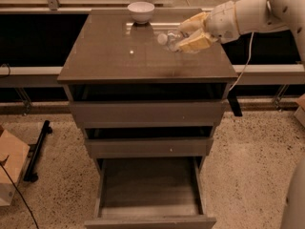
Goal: Pick water bottle from bottom drawer and place on counter
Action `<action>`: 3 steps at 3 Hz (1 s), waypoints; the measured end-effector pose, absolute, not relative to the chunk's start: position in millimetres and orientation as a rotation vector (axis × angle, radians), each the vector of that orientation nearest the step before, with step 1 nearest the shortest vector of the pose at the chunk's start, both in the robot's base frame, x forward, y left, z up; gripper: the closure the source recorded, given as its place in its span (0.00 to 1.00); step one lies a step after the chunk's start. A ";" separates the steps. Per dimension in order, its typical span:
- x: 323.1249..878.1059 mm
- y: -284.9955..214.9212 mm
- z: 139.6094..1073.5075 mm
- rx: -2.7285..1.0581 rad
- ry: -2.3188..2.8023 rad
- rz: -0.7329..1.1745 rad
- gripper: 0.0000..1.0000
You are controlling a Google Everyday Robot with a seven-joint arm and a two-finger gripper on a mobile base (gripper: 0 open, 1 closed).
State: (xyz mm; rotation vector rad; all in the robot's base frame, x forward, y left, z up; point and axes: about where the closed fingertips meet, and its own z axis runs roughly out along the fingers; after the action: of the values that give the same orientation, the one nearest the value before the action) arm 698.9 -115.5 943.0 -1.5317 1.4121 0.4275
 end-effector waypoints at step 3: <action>748.3 -75.8 892.9 -1.627 1.371 0.362 0.81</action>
Offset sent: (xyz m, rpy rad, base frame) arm 0.0570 0.0373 -0.0538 -0.1141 -0.0664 0.0338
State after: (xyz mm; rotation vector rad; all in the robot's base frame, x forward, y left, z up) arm 748.3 -75.8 892.9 -1.6265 1.3714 0.3620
